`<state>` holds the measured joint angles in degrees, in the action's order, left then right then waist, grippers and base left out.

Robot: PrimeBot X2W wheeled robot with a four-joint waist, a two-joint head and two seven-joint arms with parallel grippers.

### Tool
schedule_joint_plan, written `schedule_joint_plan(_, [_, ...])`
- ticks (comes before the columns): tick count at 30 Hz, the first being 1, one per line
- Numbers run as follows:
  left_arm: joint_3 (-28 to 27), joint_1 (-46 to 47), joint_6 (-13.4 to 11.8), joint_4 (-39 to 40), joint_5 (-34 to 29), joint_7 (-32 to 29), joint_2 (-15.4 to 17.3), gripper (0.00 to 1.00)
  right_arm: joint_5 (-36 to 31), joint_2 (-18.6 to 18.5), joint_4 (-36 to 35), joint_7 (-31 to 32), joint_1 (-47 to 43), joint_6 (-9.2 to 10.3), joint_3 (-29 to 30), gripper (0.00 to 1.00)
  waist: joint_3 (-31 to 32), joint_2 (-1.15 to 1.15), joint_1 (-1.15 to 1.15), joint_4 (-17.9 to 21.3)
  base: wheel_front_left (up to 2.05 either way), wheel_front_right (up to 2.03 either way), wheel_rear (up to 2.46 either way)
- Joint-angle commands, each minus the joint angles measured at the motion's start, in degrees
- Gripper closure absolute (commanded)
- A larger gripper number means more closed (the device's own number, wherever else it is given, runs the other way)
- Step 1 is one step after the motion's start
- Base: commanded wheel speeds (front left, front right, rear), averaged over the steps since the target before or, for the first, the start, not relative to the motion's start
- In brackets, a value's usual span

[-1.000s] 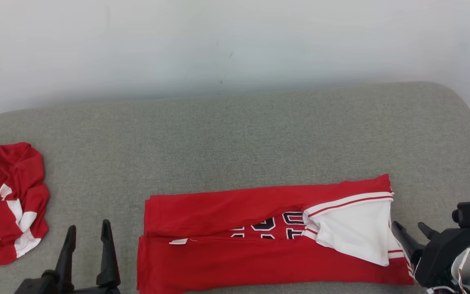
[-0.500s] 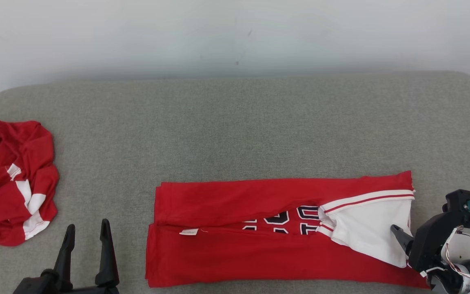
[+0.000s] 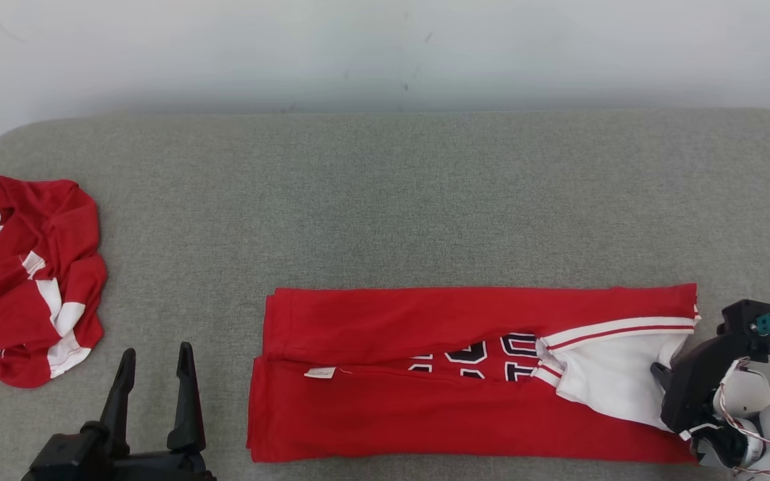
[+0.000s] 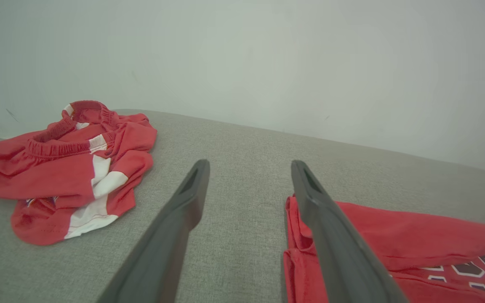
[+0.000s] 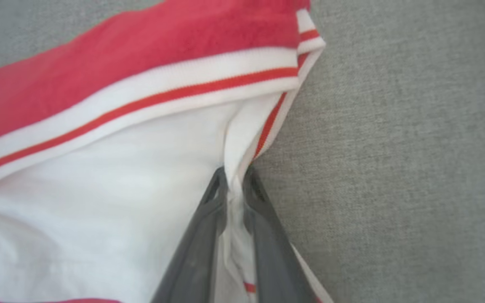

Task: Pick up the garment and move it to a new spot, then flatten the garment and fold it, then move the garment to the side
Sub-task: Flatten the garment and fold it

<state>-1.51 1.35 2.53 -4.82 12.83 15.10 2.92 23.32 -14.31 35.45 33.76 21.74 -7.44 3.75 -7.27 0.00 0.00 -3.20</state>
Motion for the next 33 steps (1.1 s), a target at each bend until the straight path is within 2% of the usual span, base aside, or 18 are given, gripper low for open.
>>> schedule_joint_plan(1, [-0.16,0.69,0.16,-0.4,-0.78,0.05,-0.01,0.0,-0.53,0.34,1.17,-0.25,-0.76,0.04,0.13,1.0,0.45,0.0,0.0,0.38,0.0,0.0,0.0])
schedule_joint_plan(9, [-0.7,0.82,0.72,-1.38,-1.48,0.04,-0.02,0.0,-2.97,-2.44,0.45,-1.59,1.35,0.06,3.24,1.0,1.49,0.0,0.0,2.11,0.0,0.0,0.0])
schedule_joint_plan(20, [-0.62,3.75,1.02,-3.11,-0.95,0.04,-0.02,0.0,-8.97,-7.53,-2.97,-1.96,2.62,0.05,11.43,1.0,2.02,0.0,0.0,4.28,0.0,0.0,0.0])
schedule_joint_plan(23, [-0.35,4.08,0.76,-3.66,-1.03,0.04,-0.03,0.0,-10.42,-7.83,-4.56,-1.39,1.68,0.05,12.59,1.0,2.85,0.0,0.0,4.38,0.0,0.0,0.0])
schedule_joint_plan(27, [-0.04,3.42,0.66,-4.34,-1.17,0.04,-0.02,0.0,-10.68,-6.82,-8.01,0.04,0.31,0.04,11.32,1.0,4.15,0.0,0.0,4.48,0.0,0.0,0.0])
schedule_joint_plan(33, [0.08,1.2,0.51,-5.79,-0.25,0.04,-0.01,0.0,-8.01,-4.1,-15.31,4.05,-3.73,0.04,4.85,1.0,6.64,0.0,0.0,3.91,0.0,0.0,0.0])
